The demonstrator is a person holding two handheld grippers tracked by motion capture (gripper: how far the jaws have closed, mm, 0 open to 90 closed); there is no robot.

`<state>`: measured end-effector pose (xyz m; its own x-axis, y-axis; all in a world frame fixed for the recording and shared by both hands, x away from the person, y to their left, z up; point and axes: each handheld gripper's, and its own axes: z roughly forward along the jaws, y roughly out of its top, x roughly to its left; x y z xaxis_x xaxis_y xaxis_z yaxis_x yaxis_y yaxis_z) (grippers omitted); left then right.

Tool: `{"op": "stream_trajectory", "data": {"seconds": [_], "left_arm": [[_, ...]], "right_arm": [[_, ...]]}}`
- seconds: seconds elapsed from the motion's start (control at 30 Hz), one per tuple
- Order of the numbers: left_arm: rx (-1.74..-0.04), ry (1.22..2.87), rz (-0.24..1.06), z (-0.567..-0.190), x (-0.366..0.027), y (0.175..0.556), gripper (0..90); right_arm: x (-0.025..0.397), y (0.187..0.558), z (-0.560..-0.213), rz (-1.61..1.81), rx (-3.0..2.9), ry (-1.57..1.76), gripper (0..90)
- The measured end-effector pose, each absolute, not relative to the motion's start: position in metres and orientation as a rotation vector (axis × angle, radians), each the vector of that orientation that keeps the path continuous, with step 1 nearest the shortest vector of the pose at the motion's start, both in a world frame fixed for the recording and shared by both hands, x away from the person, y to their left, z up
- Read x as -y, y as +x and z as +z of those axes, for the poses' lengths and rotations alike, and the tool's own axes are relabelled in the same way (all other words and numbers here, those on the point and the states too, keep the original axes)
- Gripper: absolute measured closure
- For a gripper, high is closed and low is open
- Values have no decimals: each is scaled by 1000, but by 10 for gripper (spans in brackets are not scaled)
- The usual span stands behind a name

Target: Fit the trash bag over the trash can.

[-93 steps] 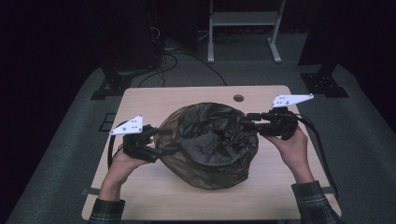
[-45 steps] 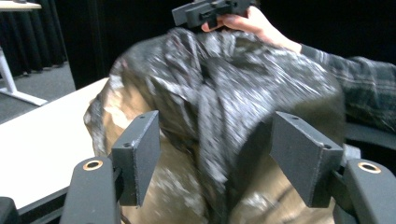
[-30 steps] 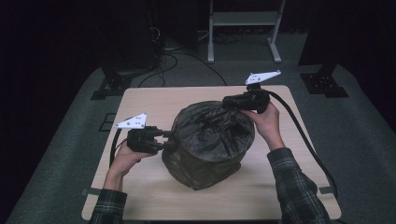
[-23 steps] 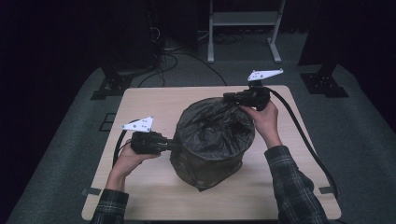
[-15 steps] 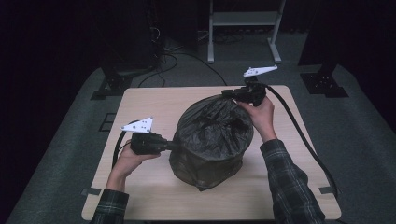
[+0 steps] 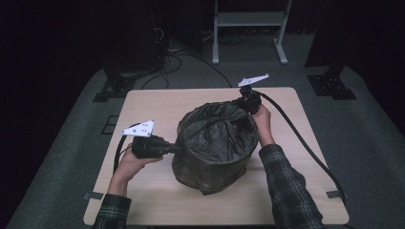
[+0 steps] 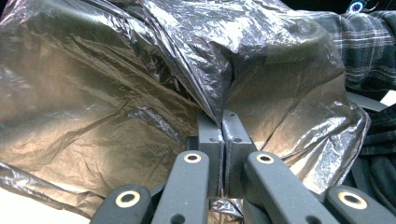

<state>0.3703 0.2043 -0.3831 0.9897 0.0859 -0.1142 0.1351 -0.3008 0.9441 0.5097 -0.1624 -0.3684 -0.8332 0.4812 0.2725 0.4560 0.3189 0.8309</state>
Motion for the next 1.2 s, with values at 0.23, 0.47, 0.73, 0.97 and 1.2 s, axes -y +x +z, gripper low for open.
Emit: {"op": "stream_trajectory", "data": {"seconds": [0.23,0.47,0.73,0.97,1.2], "left_arm": [[-152,1885,-50,-384,-204,369,874],[-168,1880,-38,-384,-205,369,775],[-206,1863,-5,-381,-209,366,494],[-238,1839,53,-377,-210,363,215],[-289,1835,71,-379,-204,364,8]], "right_arm": [[162,510,-371,1486,-2507,937,711],[190,503,-345,1517,-2360,973,522],[211,474,-307,1530,-2264,897,222],[217,442,-286,1540,-2292,809,115],[206,403,-275,1513,-2396,616,100]]}}
